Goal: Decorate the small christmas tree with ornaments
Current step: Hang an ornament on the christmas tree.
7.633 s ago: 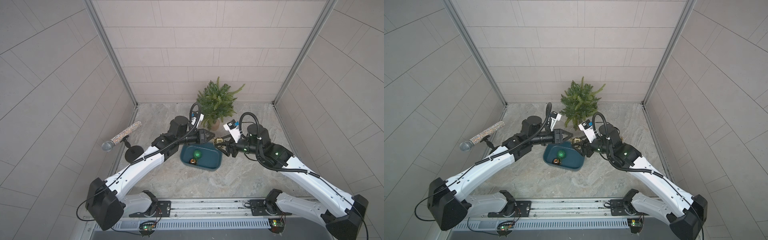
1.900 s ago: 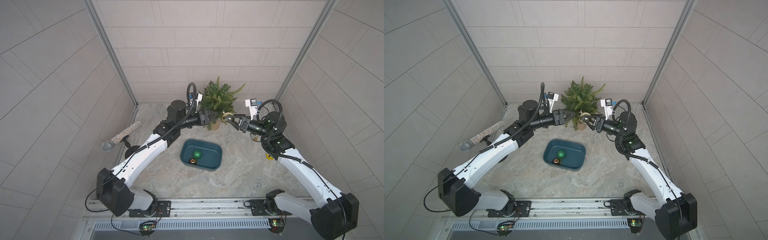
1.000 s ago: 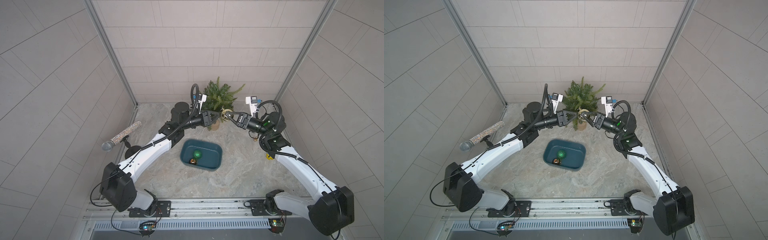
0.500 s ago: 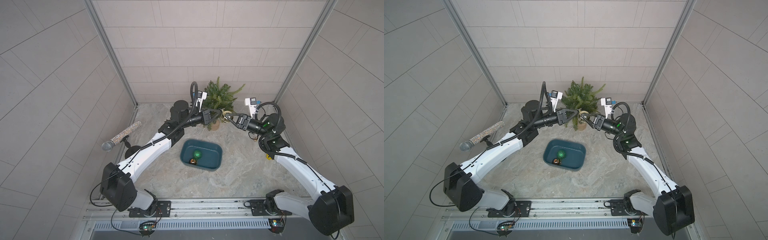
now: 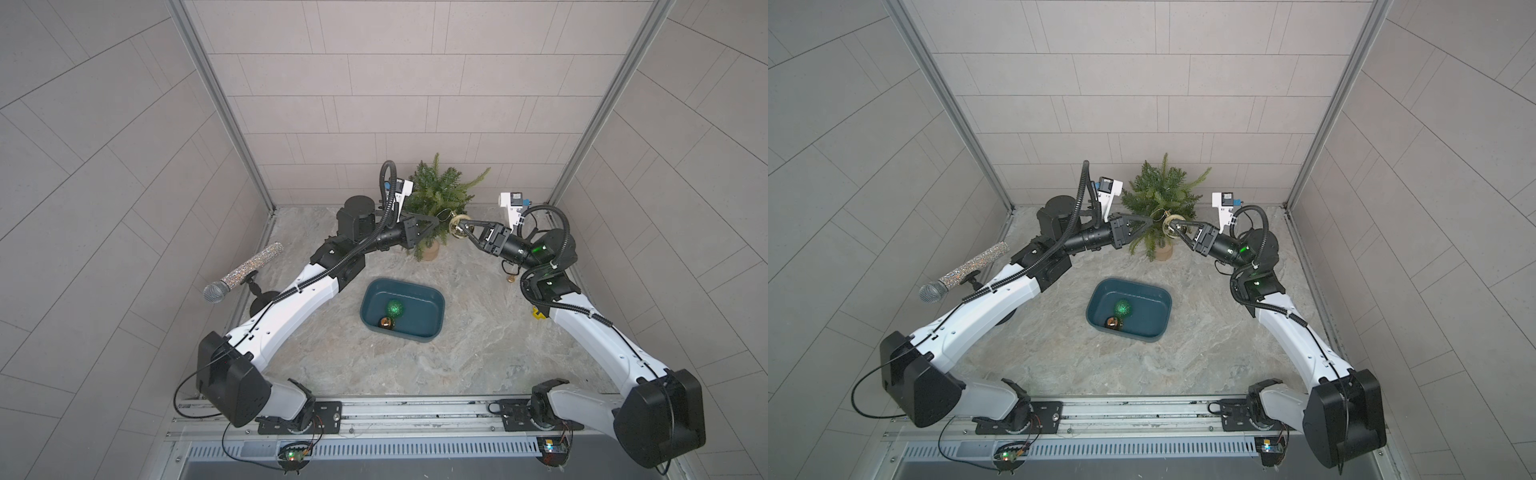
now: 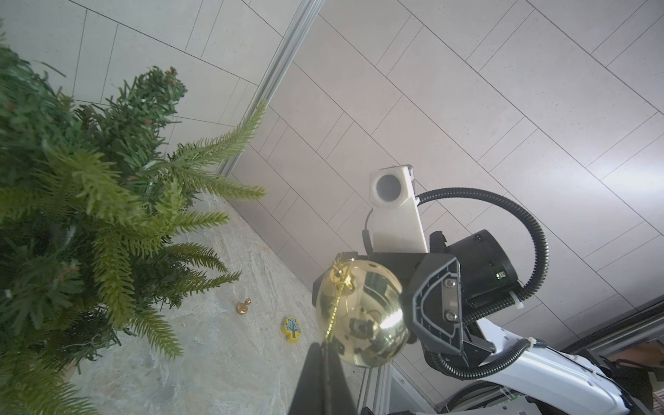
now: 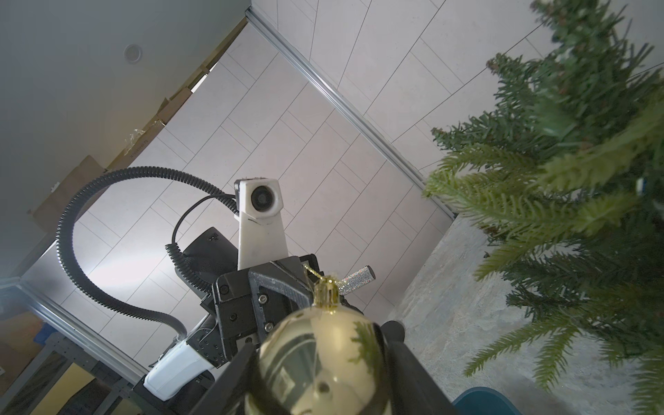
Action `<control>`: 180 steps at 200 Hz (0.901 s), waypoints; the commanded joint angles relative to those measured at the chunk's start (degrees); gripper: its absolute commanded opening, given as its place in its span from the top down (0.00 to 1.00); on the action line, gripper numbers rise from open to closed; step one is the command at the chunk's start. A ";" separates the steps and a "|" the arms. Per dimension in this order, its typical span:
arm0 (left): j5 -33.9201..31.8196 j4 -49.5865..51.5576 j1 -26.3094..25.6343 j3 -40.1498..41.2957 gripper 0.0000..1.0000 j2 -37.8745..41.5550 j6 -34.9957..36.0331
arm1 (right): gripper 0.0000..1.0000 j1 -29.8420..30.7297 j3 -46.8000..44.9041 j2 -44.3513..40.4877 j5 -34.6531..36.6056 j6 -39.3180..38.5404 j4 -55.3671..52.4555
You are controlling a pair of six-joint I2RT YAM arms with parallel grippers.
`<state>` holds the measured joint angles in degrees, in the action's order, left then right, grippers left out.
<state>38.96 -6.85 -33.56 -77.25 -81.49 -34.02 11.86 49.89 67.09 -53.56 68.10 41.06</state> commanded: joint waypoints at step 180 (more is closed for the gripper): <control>0.68 2.33 -1.47 -12.97 0.72 -13.65 0.53 | 0.43 -8.45 -3.24 8.50 -1.08 13.33 20.14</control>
<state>38.28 -3.09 -34.48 -88.23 -94.54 -34.06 3.42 47.22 75.85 -53.60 78.65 56.51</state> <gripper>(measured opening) 0.248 0.575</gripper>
